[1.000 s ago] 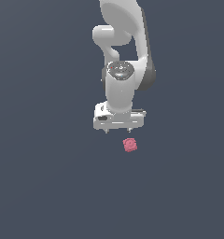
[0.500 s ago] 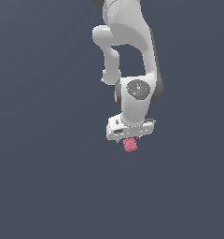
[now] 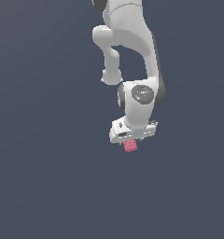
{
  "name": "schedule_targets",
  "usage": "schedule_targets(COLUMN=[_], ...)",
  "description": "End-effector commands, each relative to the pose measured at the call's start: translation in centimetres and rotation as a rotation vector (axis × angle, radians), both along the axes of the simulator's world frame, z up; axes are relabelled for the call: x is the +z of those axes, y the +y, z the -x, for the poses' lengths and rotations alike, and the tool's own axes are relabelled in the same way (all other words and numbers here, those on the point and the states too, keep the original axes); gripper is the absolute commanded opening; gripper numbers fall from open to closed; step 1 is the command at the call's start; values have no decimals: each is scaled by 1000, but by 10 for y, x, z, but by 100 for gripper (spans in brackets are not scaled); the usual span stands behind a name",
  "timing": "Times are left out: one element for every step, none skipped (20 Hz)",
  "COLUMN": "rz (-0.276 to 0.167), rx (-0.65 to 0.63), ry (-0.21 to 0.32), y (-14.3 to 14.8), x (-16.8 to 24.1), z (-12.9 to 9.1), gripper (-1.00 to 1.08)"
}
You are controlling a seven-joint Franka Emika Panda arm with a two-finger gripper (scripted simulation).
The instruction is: Pick up the object and move it to a goal position.
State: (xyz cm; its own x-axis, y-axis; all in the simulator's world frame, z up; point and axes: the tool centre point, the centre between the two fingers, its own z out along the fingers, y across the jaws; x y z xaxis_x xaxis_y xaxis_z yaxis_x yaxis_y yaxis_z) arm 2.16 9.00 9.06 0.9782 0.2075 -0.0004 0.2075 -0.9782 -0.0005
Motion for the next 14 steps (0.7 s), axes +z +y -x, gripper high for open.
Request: schedule_targets(rz=[0, 0, 0, 0, 0, 0, 0, 0, 0, 0, 0, 0, 0, 0], rx=[0, 0, 0, 1, 1, 2, 2, 2, 2, 2, 2, 2, 2, 2], ry=[1, 0, 0, 0, 0, 0, 0, 0, 0, 0, 0, 0, 0, 0], y=[0, 0, 0, 0, 0, 0, 0, 1, 0, 0, 0, 0, 1, 1], x=[-5, -8, -13, -18, -24, -30, -35, -39, -43, -46, -48, -49, -50, -50], z=[0, 0, 0, 1, 1, 1, 1, 1, 1, 1, 0, 0, 0, 0], gripper=[100, 100, 100, 100, 100, 100, 100, 100, 100, 100, 100, 100, 100, 100])
